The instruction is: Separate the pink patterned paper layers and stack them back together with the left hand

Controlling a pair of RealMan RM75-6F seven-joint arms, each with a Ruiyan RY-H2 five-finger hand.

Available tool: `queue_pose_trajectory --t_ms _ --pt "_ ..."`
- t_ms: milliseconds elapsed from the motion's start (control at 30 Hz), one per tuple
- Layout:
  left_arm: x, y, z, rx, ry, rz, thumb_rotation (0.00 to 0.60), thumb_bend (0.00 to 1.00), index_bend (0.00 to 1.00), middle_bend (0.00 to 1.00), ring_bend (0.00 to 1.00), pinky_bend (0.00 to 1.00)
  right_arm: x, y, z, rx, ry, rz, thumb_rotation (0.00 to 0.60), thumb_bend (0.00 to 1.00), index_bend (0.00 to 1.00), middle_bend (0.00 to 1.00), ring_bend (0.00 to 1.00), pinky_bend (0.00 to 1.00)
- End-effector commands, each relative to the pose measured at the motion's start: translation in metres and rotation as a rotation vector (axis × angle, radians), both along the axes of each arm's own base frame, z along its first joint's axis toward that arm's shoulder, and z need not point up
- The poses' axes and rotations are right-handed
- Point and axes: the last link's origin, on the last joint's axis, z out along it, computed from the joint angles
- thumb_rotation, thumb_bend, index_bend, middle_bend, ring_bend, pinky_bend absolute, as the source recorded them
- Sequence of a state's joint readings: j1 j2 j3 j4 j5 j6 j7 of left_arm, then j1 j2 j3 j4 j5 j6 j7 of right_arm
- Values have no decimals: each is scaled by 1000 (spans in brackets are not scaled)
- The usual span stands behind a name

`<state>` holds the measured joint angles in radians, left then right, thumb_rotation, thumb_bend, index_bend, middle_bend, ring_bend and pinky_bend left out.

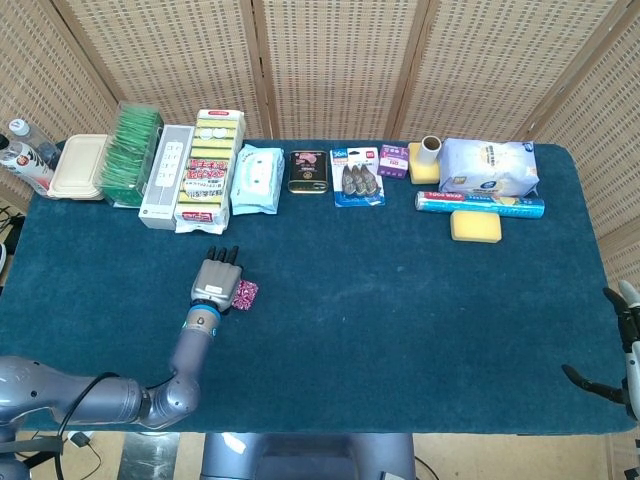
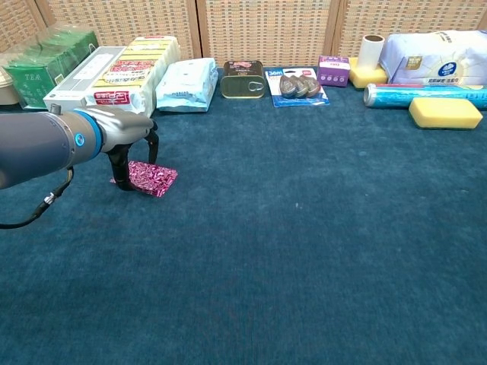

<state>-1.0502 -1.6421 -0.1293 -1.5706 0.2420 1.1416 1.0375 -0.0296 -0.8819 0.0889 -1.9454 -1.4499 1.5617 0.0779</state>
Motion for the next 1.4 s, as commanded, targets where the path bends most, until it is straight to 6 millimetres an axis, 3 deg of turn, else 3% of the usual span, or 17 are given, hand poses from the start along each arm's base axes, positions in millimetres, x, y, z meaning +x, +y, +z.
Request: queue_pose_trajectory --t_ms 33,700,1033,1133,1267,1400 --pt "1 0 -1 0 -1 -1 600 245 369 0 39 26 0 0 0 0 0 0 600 12 0 0 0 0" --pt "3 0 -5 11 18 -19 600 244 296 0 39 26 -1 0 1 -6 -5 1 600 11 0 0 0 0" --pt "4 0 -1 18 5 -21 600 245 212 0 40 26 -1 0 3 -7 -7 2 600 11 0 0 0 0" --pt "6 -1 7 29 -24 -28 600 244 162 0 37 26 -1 0 2 -6 -4 2 600 12 0 0 0 0" --pt "3 -11 37 57 -107 -75 600 240 8 0 3 26 -1 -1 0 -2 1 -1 600 11 0 0 0 0" --pt "-5 -25 63 78 -173 -134 600 231 0 0 0 26 -1 -1 -1 2 7 -1 600 12 0 0 0 0"
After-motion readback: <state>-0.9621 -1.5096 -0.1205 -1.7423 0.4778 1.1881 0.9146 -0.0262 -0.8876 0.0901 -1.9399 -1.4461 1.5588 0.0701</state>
